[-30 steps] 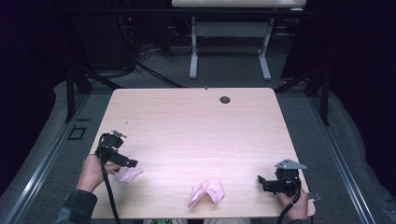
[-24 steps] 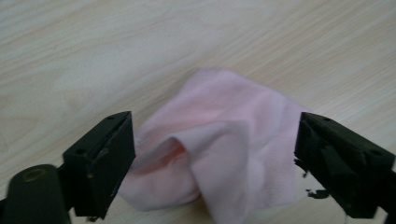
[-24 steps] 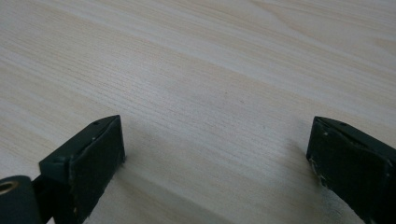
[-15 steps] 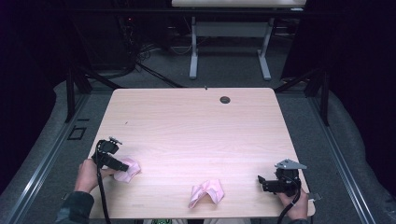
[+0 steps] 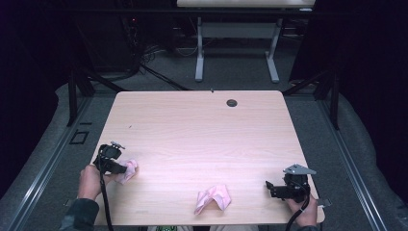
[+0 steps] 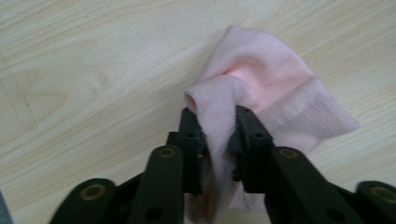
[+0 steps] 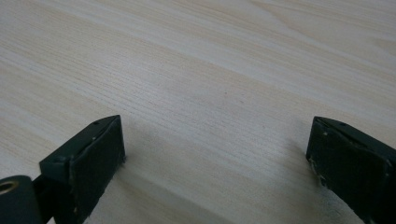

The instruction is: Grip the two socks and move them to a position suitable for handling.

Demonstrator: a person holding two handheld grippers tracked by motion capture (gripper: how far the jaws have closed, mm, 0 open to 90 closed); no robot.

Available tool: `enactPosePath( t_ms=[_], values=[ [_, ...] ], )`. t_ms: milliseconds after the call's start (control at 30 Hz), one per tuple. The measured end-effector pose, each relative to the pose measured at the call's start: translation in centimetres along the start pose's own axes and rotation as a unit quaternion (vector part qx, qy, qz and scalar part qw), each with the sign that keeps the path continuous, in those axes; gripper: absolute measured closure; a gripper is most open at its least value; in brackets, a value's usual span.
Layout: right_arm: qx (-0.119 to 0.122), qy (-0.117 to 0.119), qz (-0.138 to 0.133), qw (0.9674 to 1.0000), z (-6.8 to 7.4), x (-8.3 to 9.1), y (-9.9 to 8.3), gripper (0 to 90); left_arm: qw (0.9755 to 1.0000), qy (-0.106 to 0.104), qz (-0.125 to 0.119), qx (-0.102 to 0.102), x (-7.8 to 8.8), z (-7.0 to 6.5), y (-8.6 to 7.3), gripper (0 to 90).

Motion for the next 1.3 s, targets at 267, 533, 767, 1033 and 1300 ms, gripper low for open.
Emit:
enactPosePath(
  t_ms=[267,533,767,1033,1300],
  values=[
    [-0.001,0.0,0.002,1.0,0.0,0.0,0.0,3.7,0.9983,-0.042,-0.035,0.017,1.7,-1.1,0.1,80.1],
    [-0.002,0.0,0.001,1.0,0.0,0.0,0.0,3.9,0.9922,-0.085,-0.087,-0.026,5.3,-5.7,2.2,79.8],
    [-0.002,0.0,0.001,1.0,0.0,0.0,0.0,3.9,0.9862,-0.118,-0.094,-0.067,5.9,-10.7,4.4,79.6],
    [-0.001,0.0,0.001,1.0,0.0,0.0,0.0,4.0,0.98,-0.157,-0.065,-0.104,3.0,-17.1,6.6,79.6],
    [0.0,-0.001,-0.001,1.0,0.0,0.0,0.0,4.3,0.977,-0.157,-0.025,-0.143,-0.3,-22.7,7.9,78.8]
  ],
)
Point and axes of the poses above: each handheld gripper's, and its own axes: x roughly backward along the jaws, y roughly out of its top, z roughly to its left, the point moved 1 cm from there along -x, roughly forward along the jaws, and after that the axes turned 13 degrees about x, right-handed, at the moved point
